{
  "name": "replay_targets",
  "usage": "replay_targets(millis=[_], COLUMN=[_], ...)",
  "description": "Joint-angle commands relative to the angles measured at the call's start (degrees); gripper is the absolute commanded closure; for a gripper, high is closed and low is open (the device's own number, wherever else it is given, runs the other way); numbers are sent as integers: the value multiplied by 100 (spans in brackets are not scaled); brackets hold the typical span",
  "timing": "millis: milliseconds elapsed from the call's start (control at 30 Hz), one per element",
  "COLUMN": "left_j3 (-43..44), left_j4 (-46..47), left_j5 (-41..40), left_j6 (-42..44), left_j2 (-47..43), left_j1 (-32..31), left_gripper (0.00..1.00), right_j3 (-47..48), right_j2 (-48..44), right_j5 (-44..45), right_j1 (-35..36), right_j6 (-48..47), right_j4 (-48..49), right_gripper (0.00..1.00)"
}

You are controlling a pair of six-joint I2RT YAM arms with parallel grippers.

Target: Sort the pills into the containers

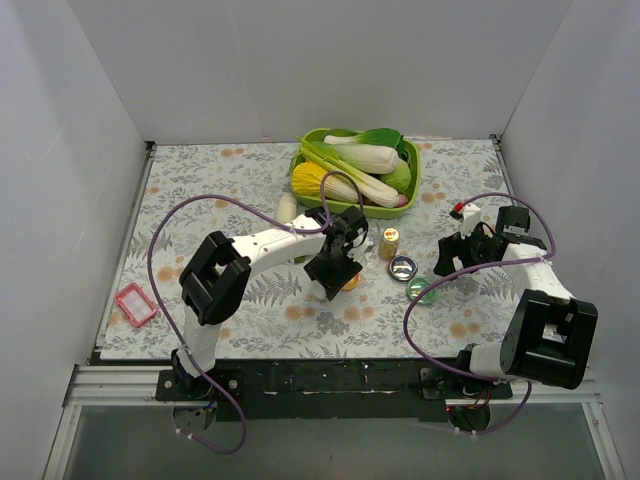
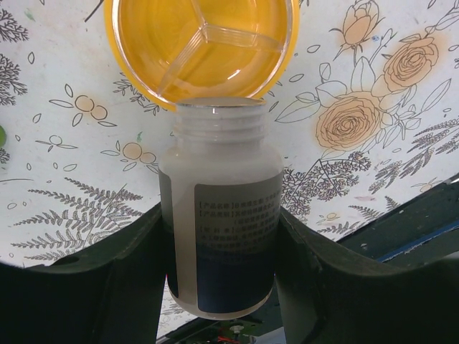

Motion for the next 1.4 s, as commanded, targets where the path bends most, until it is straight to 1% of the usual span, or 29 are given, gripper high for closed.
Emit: replay_targets(millis=[0, 300, 1367], left_j3=[187, 222, 345], left_j4=[-81, -134, -178], left_j5=[-117, -267, -126], left_j6=[-33, -7, -77], left_j2=[72, 116, -60], left_j1=[-52, -96, -105], left_gripper=[100, 100, 100], right_j3=[86, 104, 104], right_j2=[48, 74, 101], right_j5=[-119, -119, -128], right_j1=[-47, -48, -56], right_j6=[-68, -77, -77], right_j4=[-108, -125, -143], right_gripper=[2, 2, 2])
